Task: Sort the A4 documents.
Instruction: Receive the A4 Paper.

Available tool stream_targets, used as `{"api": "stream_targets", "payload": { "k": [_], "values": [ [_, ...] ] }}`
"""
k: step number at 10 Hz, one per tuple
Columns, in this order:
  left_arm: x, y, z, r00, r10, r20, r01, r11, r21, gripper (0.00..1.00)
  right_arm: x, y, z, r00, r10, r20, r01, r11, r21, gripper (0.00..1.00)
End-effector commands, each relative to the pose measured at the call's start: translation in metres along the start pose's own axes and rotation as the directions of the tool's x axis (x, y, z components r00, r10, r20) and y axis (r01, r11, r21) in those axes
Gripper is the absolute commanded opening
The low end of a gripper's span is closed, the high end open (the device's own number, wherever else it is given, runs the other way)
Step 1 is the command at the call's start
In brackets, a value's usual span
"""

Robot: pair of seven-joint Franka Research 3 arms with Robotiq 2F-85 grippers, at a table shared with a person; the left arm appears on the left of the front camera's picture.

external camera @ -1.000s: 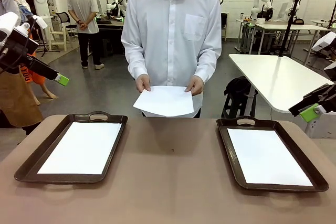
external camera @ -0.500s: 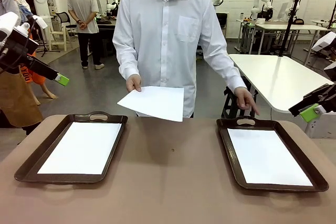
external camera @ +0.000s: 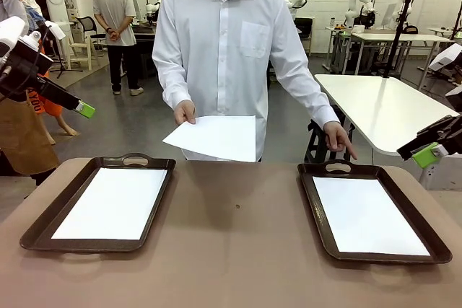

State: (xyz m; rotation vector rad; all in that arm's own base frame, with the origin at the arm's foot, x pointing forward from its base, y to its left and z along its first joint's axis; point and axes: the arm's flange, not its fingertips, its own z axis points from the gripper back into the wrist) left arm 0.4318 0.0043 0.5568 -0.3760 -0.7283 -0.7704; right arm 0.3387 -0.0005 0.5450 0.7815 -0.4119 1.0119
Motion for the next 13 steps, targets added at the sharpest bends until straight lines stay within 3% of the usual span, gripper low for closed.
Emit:
{"api": "stream_targets", "payload": {
  "k": [1,11,13],
  "values": [
    [0.0,0.001,0.001,1.0,-0.011,0.001,0.011,1.0,0.005,1.0,0.0,0.0,0.0,1.0,0.005,0.006,-0.005,1.0,0.005,1.0],
    [0.0,0.001,0.001,1.0,-0.011,0.001,0.011,1.0,0.005,1.0,0.0,0.0,0.0,1.0,0.0,0.0,0.0,1.0,0.0,1.0],
    [0.0,0.001,0.001,1.0,-0.011,0.001,0.011,1.0,0.005,1.0,0.003,-0.018,-0.022,0.994,-0.051,0.098,0.04,0.993,0.112,1.0]
  ]
}}
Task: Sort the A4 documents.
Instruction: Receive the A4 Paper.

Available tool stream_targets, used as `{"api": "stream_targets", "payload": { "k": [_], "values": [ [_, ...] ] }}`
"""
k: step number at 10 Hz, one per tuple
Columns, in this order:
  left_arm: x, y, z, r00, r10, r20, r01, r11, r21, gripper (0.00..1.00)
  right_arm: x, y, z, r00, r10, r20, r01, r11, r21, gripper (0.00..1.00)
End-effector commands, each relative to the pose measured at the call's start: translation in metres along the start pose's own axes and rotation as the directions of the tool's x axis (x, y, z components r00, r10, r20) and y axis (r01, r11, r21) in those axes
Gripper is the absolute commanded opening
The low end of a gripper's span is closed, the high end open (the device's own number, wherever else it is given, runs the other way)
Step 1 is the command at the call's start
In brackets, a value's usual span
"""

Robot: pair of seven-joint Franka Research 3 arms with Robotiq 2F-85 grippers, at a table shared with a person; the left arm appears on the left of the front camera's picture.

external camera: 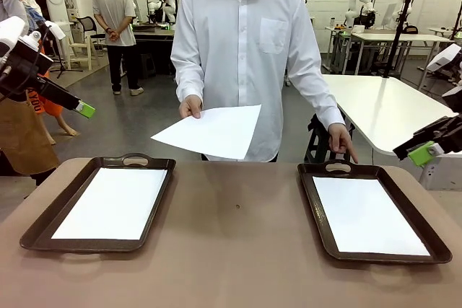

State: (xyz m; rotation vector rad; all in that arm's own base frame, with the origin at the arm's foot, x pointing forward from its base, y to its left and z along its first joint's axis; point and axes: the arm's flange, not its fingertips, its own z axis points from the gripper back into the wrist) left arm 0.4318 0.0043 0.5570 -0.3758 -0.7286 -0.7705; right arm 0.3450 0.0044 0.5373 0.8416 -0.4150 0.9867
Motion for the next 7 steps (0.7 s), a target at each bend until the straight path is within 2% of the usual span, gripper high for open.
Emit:
{"api": "stream_targets", "payload": {
  "k": [1,4,7],
  "values": [
    [0.0,0.001,0.001,1.0,-0.011,0.001,0.011,1.0,0.005,1.0,0.007,-0.021,-0.03,0.99,-0.058,0.128,0.04,0.99,0.138,1.0],
    [0.0,0.001,0.001,1.0,-0.011,0.001,0.011,1.0,0.005,1.0,0.022,-0.042,-0.067,0.96,-0.164,0.228,0.104,0.961,0.255,1.0],
    [0.0,0.001,0.001,1.0,-0.011,0.001,0.011,1.0,0.005,1.0,0.028,-0.067,-0.112,0.901,-0.328,0.285,0.206,0.9,0.384,1.0]
  ]
}}
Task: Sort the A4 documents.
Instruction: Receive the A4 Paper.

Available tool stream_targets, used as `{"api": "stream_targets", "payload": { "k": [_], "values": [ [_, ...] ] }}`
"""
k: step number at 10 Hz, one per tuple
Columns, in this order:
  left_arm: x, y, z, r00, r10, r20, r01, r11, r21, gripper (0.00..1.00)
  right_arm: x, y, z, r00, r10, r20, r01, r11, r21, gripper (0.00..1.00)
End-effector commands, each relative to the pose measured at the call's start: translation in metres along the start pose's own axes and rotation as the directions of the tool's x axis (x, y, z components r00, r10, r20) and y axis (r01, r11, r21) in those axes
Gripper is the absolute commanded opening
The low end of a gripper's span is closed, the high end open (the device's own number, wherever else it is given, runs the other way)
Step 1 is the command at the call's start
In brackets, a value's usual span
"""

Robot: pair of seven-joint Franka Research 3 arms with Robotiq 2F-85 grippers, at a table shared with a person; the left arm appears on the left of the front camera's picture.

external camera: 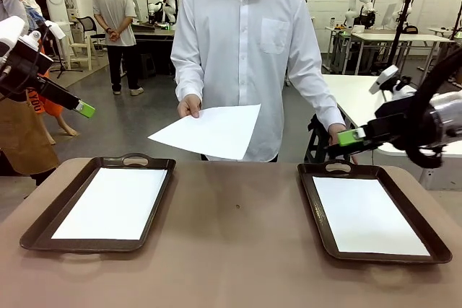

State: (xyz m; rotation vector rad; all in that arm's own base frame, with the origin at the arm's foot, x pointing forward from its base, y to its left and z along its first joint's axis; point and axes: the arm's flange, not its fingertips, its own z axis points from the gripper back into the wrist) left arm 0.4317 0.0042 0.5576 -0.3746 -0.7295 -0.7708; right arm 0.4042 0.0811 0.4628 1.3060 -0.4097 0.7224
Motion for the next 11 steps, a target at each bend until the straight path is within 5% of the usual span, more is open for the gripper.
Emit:
{"api": "stream_targets", "payload": {
  "k": [1,7,11],
  "values": [
    [0.0,0.001,0.0,1.0,-0.01,0.001,0.01,1.0,0.003,1.0,0.004,-0.024,-0.02,0.99,-0.105,0.098,0.098,0.992,0.081,1.0],
    [0.0,0.001,0.0,1.0,-0.01,0.001,0.01,1.0,0.003,1.0,0.03,-0.078,-0.098,0.931,-0.306,0.197,0.281,0.949,0.146,1.0],
    [0.0,0.001,0.0,1.0,-0.01,0.001,0.01,1.0,0.003,1.0,0.052,-0.117,-0.134,0.879,-0.422,0.221,0.419,0.906,0.061,1.0]
  ]
}}
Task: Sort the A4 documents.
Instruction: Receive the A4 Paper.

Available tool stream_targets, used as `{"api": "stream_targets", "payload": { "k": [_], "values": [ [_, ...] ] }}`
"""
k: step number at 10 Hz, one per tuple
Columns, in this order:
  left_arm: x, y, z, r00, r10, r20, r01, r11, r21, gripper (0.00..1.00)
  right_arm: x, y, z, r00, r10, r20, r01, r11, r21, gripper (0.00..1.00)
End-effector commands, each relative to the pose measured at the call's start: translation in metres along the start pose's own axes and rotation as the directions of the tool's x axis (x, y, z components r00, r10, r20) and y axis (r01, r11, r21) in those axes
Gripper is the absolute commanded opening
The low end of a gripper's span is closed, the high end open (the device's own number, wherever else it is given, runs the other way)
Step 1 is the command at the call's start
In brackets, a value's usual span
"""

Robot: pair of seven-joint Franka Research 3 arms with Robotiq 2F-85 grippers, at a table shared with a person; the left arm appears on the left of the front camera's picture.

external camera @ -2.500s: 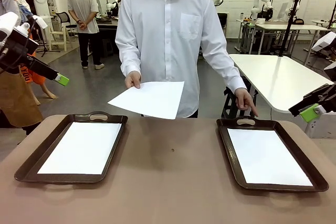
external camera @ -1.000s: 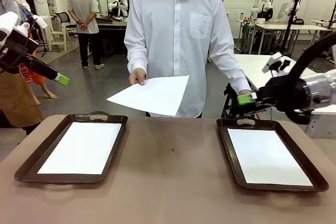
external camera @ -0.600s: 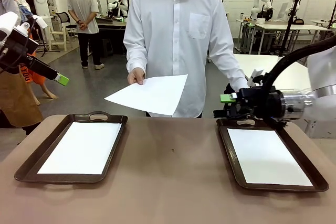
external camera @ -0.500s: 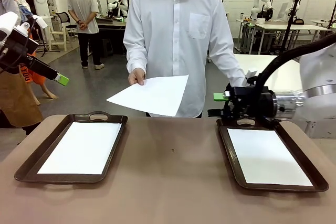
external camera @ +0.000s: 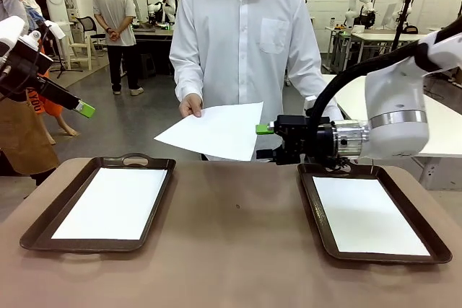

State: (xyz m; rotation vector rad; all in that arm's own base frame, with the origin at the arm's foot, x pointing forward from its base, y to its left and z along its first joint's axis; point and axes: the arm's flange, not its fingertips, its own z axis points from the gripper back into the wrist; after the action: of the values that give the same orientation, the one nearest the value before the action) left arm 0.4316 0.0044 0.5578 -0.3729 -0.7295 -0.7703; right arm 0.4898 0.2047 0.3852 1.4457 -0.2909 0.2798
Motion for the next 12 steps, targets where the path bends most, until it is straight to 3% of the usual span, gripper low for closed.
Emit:
{"api": "stream_targets", "payload": {
  "k": [1,5,12],
  "values": [
    [0.0,0.001,0.0,1.0,-0.01,0.001,0.01,1.0,0.002,1.0,0.019,-0.019,-0.01,0.994,-0.077,0.072,0.08,0.996,-0.04,1.0],
    [0.0,0.001,0.0,1.0,-0.01,0.001,0.01,1.0,0.002,1.0,0.044,-0.037,-0.005,0.975,-0.121,0.184,0.13,0.991,-0.036,1.0],
    [0.0,0.001,0.0,1.0,-0.01,0.001,0.01,1.0,0.002,1.0,0.041,-0.026,-0.035,0.981,-0.139,0.132,0.129,0.989,0.077,1.0]
  ]
}}
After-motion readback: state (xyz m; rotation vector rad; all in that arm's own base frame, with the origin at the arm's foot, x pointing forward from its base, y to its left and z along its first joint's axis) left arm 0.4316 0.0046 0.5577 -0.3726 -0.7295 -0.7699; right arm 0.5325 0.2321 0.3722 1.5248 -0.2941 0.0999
